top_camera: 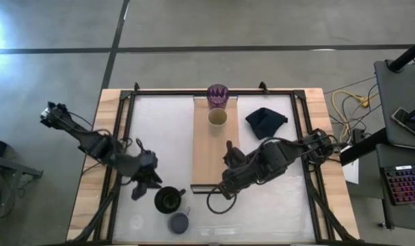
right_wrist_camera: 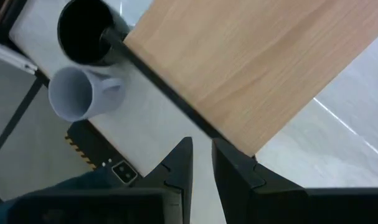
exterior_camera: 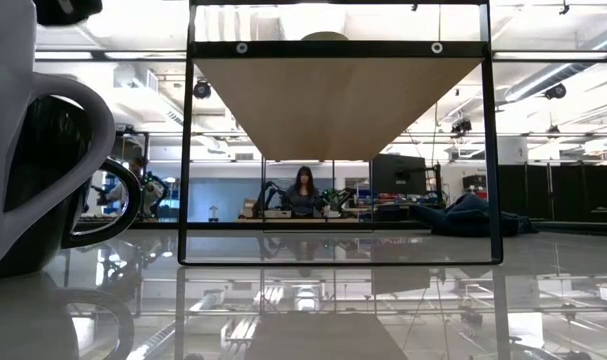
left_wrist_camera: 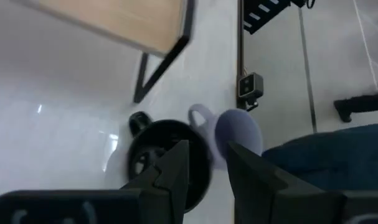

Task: Stack small to large cups/mugs on shelf
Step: Put the light blue mug on the shelf

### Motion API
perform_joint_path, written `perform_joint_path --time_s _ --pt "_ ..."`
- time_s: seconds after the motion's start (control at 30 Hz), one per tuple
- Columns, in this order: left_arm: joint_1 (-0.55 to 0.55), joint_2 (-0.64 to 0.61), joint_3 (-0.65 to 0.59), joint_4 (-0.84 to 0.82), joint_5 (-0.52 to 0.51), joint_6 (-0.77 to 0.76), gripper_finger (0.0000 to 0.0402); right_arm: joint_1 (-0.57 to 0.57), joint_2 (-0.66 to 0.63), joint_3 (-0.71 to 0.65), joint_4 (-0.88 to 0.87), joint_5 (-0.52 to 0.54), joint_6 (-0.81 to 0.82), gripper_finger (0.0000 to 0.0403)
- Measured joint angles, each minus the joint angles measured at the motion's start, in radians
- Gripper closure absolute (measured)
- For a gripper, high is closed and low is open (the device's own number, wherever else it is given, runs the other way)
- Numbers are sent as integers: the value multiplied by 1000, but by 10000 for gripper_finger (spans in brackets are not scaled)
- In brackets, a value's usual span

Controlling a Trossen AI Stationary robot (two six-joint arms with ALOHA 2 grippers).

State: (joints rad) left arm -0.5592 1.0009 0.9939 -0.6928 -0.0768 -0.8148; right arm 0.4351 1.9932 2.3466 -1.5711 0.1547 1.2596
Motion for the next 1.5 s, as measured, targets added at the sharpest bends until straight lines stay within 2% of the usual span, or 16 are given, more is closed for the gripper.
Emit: perform_joint_path --time_s 0.1,0.23,0.3,0.43,0.7,1.03,1.2,1.5 --pt "-41 85 62 -7 -43 -42 308 30 -2 0 0 0 -3 348" --pt "-83 212 155 -19 -47 -43 308 99 -9 0 0 3 3 348" --pt "-102 282 212 -82 -45 -43 308 144 -9 0 0 3 29 348" --pt "-140 422 327 -190 -45 -38 308 240 -5 -12 0 40 106 348" --pt "-164 594 494 -235 -41 15 308 368 -2 -114 0 109 326 348" --pt "-169 667 502 -217 -40 100 308 440 -1 -219 14 109 496 348" --pt "-169 699 498 -201 -59 169 308 446 -1 -235 26 109 517 348" --pt "-154 740 480 -207 -91 203 308 444 -1 -253 39 110 516 348"
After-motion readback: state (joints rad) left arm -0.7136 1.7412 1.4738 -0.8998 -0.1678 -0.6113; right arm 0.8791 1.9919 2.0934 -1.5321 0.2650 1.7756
